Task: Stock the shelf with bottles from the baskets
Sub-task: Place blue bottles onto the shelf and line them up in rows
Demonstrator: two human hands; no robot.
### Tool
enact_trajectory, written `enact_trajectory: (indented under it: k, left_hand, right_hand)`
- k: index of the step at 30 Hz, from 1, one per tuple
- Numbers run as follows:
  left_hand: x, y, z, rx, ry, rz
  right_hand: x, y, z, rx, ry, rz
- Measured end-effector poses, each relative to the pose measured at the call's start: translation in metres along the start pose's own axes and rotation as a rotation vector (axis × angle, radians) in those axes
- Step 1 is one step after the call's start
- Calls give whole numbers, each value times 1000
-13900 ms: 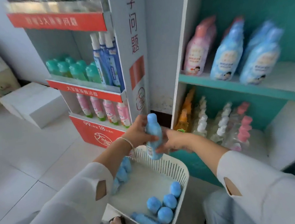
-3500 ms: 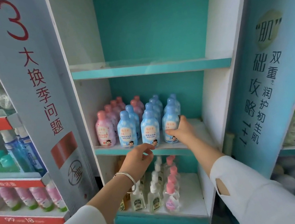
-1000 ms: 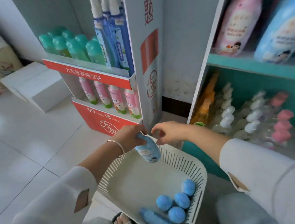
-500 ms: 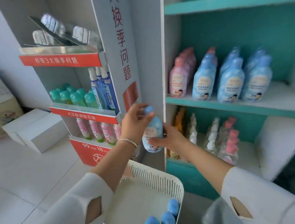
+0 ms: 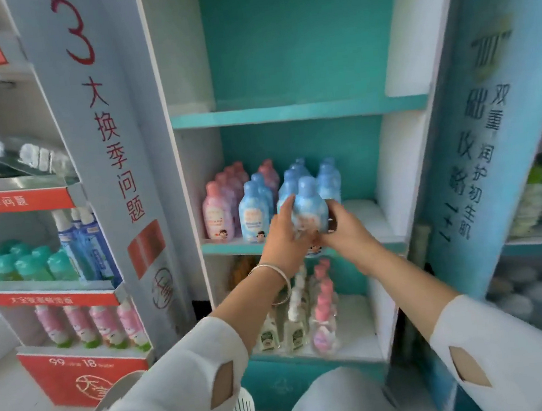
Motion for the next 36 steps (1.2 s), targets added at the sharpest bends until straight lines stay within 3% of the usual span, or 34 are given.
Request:
enact_trajectory:
  k: [5,8,17,25,36]
  left_hand:
    - [24,41,-8,151,-18,154]
    - [40,52,2,185,-37,146]
    - [49,69,21,226,-88,182]
    - [46,70,23,252,-100,259]
    - [41,65,22,236,-74,248]
  right_hand:
    - [26,-51,-21,-158,32,-132]
    - [47,-56,-34,-242,19,-157]
    - [67,-42,-59,-197,87,-100]
    - [73,-39,-72,-478,236,-5]
    - [73,-38,-73,-441,276,31]
Point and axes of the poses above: each hand's wrist, its own x-axis towards the middle knuckle, its own y-axis out of the palm, z = x × y, the point moved 3 cm from there along x, towards the middle knuckle, and after that the axes turned 2 degrees about z, right-handed, at the moved point
